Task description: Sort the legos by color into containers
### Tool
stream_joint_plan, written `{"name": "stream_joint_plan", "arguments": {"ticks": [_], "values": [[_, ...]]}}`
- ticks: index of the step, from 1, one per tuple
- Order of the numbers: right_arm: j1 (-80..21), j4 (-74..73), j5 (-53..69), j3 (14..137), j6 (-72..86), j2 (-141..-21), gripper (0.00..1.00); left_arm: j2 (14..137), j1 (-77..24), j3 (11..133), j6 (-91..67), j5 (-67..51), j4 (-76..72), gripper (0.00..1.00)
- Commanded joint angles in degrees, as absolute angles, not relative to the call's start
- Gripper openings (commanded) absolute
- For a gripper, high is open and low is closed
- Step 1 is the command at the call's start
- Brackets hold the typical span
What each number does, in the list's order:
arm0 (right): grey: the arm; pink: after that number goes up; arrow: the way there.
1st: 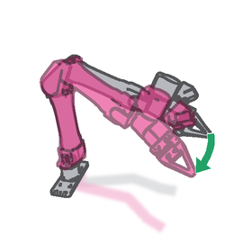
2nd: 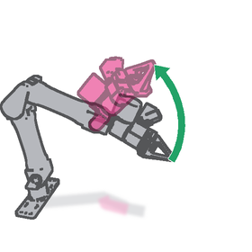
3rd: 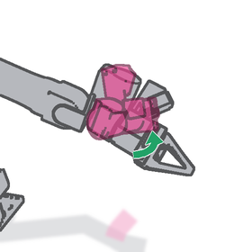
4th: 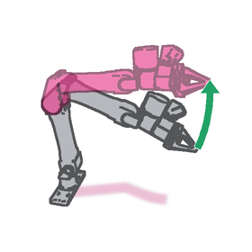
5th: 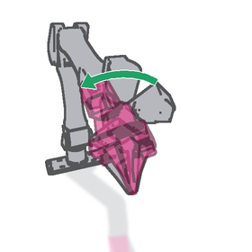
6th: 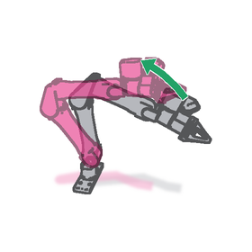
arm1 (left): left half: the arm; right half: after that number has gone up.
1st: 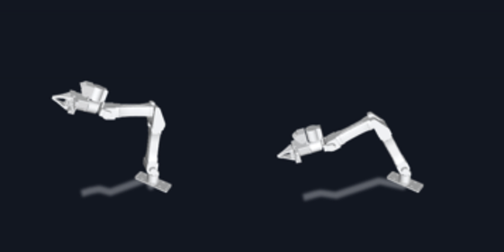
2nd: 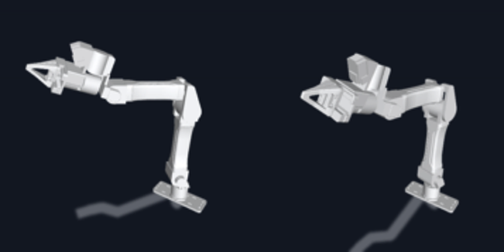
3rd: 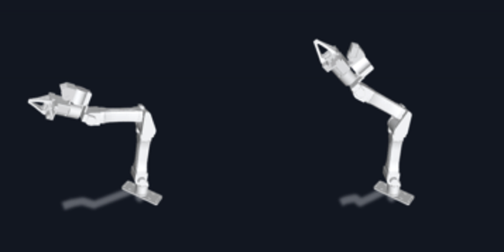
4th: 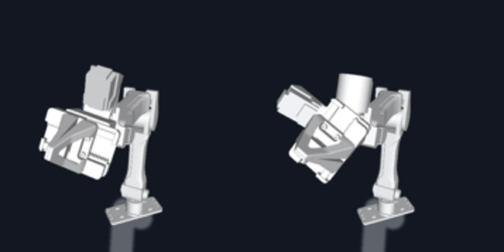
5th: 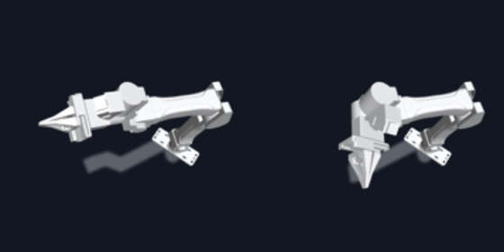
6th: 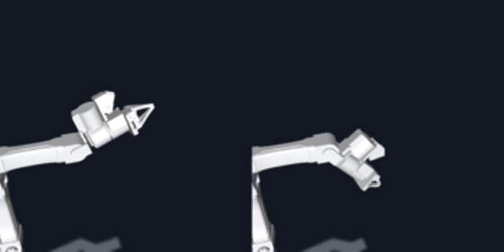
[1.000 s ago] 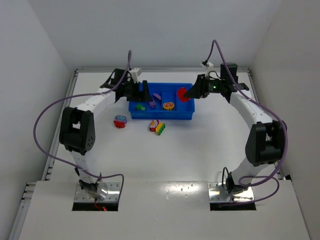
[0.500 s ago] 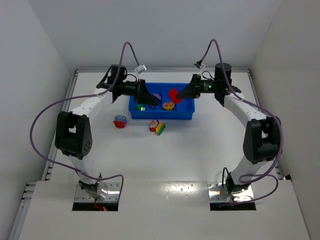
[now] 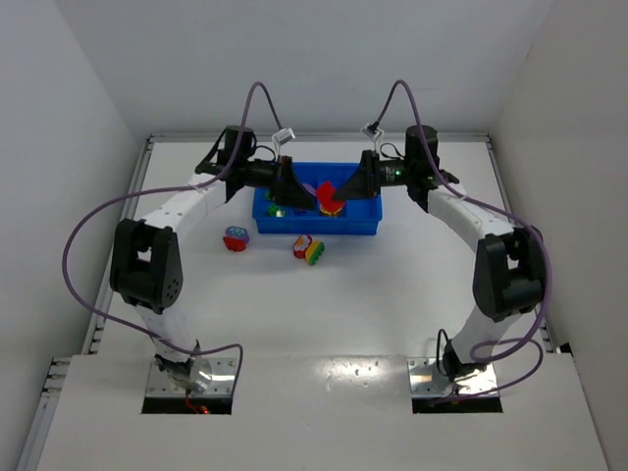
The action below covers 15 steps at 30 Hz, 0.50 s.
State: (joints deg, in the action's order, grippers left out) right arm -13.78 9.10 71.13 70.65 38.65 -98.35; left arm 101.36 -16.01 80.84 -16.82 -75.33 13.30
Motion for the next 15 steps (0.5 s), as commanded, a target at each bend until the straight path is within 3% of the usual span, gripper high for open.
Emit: {"name": "stream_joint_plan", "arguments": {"ticks": [1,10,15], "values": [[-14.33,12.83,72.95,71.72,38.85,-99.05,0.01,98.70,-17.49,83.93,-16.08,-77.70,10.90,0.81],[-15.38,13.36,72.95,73.47,38.85,-101.25,0.01,98.70,-18.63,85.08,-16.61,-78.22,9.85,0.77],[-15.91,13.89,73.48,74.09,38.85,-101.78,0.01,98.70,-18.63,85.08,-17.13,-77.70,9.32,0.67]]}}
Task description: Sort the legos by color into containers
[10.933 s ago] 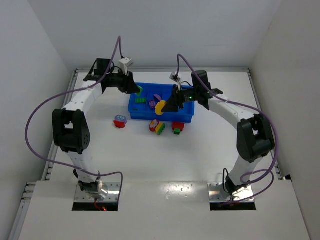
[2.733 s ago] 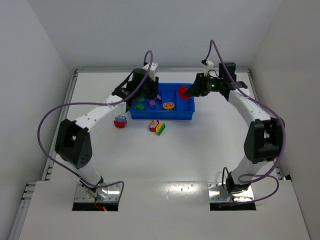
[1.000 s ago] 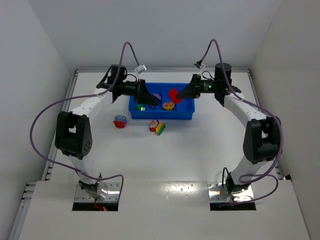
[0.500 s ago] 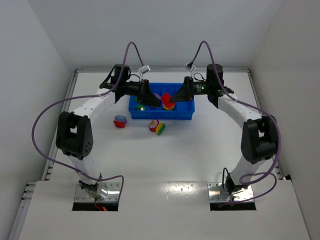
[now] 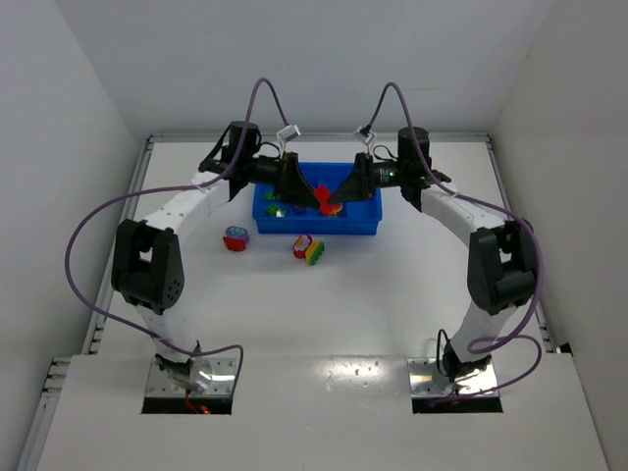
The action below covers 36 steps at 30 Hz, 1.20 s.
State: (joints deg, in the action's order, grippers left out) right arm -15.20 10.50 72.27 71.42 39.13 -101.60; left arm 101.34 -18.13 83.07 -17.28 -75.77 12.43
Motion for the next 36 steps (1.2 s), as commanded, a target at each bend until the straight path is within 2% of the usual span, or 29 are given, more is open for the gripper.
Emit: {"name": "stream_joint_plan", "arguments": {"ticks": [1,3,4,6,7,10,19,25,27,30,36], "values": [[-16.43,13.89,73.48,74.09,38.85,-101.78,0.01,99.22,-18.63,85.08,-17.14,-77.70,9.32,0.61],[-16.44,13.89,73.48,74.09,38.32,-101.78,0.01,99.23,-18.63,85.08,-17.83,-77.70,8.79,0.53],[-16.44,13.89,73.48,74.61,38.32,-101.78,0.01,99.75,-18.63,85.08,-18.80,-77.70,8.27,0.46],[-16.44,13.89,73.48,74.62,38.32,-101.78,0.01,100.28,-18.63,85.08,-20.03,-77.70,6.69,0.38],[-16.44,13.89,73.48,74.62,38.32,-101.78,0.01,100.28,-18.63,85.08,-21.34,-77.17,6.16,0.29],[-15.91,13.89,72.08,74.62,37.80,-101.78,0.01,100.28,-18.63,83.85,-22.41,-77.17,5.01,0.18],[-9.68,6.53,65.13,74.62,30.77,-99.32,0.00,95.98,-18.11,75.07,-22.41,-75.50,4.48,0.15],[-6.42,0.18,60.04,77.25,23.04,-99.93,0.00,91.50,-17.58,70.14,-21.88,-73.66,4.48,0.15],[-5.63,-5.25,54.80,78.48,16.66,-99.93,0.00,90.44,-17.05,68.91,-21.36,-71.99,4.48,0.15],[-7.55,-14.99,41.99,80.42,7.24,-100.46,0.00,88.25,-16.00,70.04,-17.25,-65.85,8.25,0.15],[-9.84,-15.64,24.10,79.72,4.66,-100.99,0.02,83.32,-16.00,71.71,-14.77,-43.97,11.24,0.15]]}}
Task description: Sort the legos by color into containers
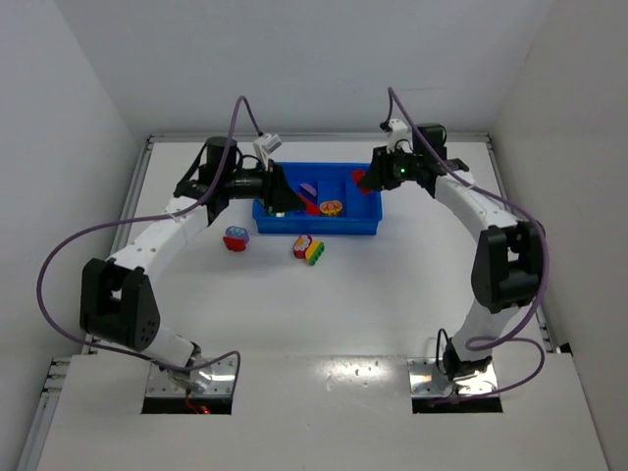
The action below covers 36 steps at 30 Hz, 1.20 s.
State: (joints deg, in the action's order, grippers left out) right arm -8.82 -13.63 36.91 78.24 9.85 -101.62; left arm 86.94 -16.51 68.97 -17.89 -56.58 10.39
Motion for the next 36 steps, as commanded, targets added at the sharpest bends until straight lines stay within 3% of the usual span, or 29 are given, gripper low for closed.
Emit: {"name": "stream_joint_plan", "arguments": {"ticks": [1,6,10,17,20,26,30,36], "values": [[-10.80,-15.64,22.17,79.11,4.66,-100.99,0.07,82.71,-16.00,71.72,-14.24,-42.55,11.25,0.15],[-13.10,-15.12,13.72,77.09,4.66,-102.30,0.22,82.18,-16.52,73.12,-13.71,-33.85,11.78,0.15],[-14.85,-14.59,13.18,77.08,4.66,-104.76,0.28,82.71,-16.52,73.65,-13.71,-32.43,11.78,0.17],[-15.38,-14.59,12.04,79.98,4.66,-109.34,0.60,84.55,-17.05,75.40,-13.62,-28.83,11.78,0.23],[-15.91,-14.59,11.51,80.51,4.66,-109.86,0.67,86.92,-18.45,76.98,-13.62,-27.51,11.78,0.23],[-15.38,-12.76,11.26,80.34,6.76,-101.36,0.72,93.24,-23.36,81.82,-12.92,-26.89,9.06,0.23],[-14.33,-10.28,0.04,76.91,8.09,-91.86,0.75,100.52,-25.92,85.95,-13.97,-26.29,6.07,0.23],[-11.87,-16.17,-6.22,74.02,3.69,-81.93,0.90,109.94,-28.38,94.72,-14.50,-25.67,5.54,0.23]]}}
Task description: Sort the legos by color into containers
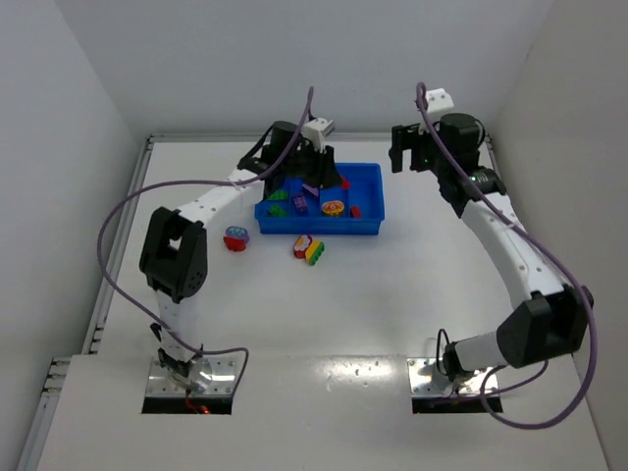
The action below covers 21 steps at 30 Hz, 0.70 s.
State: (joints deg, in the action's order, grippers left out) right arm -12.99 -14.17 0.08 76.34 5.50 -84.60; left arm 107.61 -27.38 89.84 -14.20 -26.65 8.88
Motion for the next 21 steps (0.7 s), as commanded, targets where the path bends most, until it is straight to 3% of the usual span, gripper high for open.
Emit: {"name": "stream_joint_plan", "arguments": {"ticks": [1,5,15,19,20,21], "values": [[-11.34,-16.17,-7.98,71.65,4.39,-80.70,0.92,111.26,-28.39,95.79,-14.50,-25.66,5.54,0.23],[-9.67,-19.59,-7.14,70.14,4.92,-77.09,0.96,117.85,-30.49,101.85,-13.18,-24.87,7.29,0.23],[-6.50,-24.95,-6.23,70.57,4.92,-74.53,0.96,132.71,-33.05,116.18,-10.99,-21.37,12.66,0.23],[-5.89,-24.96,-6.24,70.58,4.31,-74.53,0.96,134.03,-33.05,117.51,-11.51,-19.25,12.66,0.32],[-5.89,-24.96,-6.24,70.58,4.31,-74.53,0.96,134.56,-33.05,117.51,-11.51,-19.25,12.66,0.42],[-5.89,-24.96,-5.63,70.58,4.31,-75.14,0.96,134.56,-33.05,117.51,-11.51,-18.55,12.66,0.45]]}}
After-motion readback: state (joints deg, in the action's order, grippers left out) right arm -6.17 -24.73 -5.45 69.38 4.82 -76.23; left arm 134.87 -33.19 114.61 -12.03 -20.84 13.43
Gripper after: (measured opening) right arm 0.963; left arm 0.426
